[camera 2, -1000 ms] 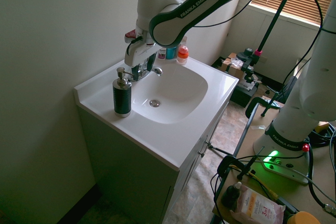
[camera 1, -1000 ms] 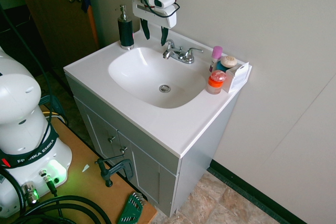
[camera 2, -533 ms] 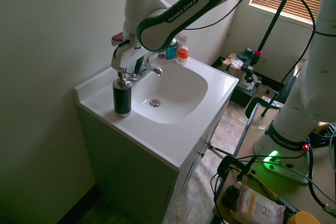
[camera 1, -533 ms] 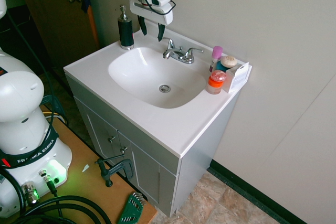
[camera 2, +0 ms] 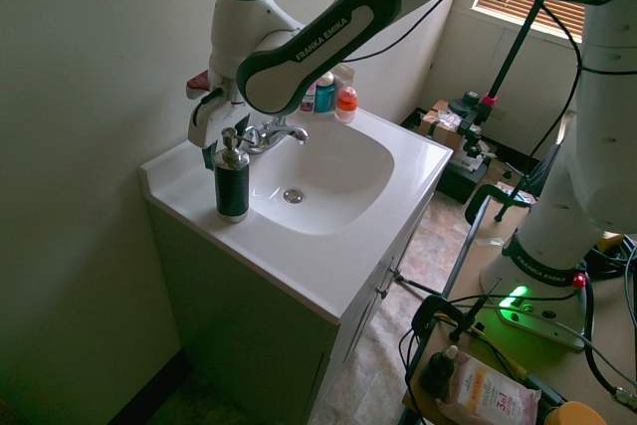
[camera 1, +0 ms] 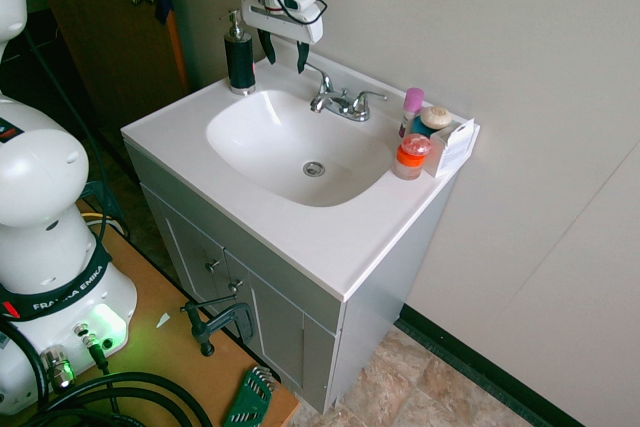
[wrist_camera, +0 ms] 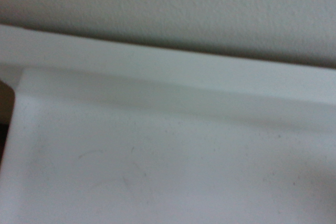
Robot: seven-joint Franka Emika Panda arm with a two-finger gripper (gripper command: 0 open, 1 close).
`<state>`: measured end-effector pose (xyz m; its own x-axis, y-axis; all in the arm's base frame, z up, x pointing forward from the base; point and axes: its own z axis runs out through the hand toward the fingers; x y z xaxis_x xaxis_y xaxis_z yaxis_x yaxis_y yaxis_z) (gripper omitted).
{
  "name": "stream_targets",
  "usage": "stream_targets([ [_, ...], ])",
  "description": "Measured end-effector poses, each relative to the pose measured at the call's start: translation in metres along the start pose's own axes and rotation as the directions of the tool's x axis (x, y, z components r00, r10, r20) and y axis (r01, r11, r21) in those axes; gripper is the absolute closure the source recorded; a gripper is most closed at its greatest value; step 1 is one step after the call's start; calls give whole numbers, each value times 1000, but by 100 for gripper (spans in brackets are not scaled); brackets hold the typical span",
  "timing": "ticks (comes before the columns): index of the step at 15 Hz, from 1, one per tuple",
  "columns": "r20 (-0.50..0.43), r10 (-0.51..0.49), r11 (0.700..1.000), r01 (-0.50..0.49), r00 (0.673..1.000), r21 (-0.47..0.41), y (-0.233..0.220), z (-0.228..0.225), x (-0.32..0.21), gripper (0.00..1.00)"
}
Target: Turn off the hot water
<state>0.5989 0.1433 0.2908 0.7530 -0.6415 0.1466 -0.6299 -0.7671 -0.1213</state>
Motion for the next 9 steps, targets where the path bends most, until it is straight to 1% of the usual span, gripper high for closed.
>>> stream_targets([
  [2, 23, 25, 1000, -24, 999, -9, 33, -15, -7, 0],
  [6, 55, 102, 994, -100, 993, -38, 129, -42, -12, 0],
  [7, 57, 115, 993, -112, 992, -40, 143, -47, -16, 0],
  [9, 60, 132, 991, -129, 989, -41, 155, -52, -21, 0],
])
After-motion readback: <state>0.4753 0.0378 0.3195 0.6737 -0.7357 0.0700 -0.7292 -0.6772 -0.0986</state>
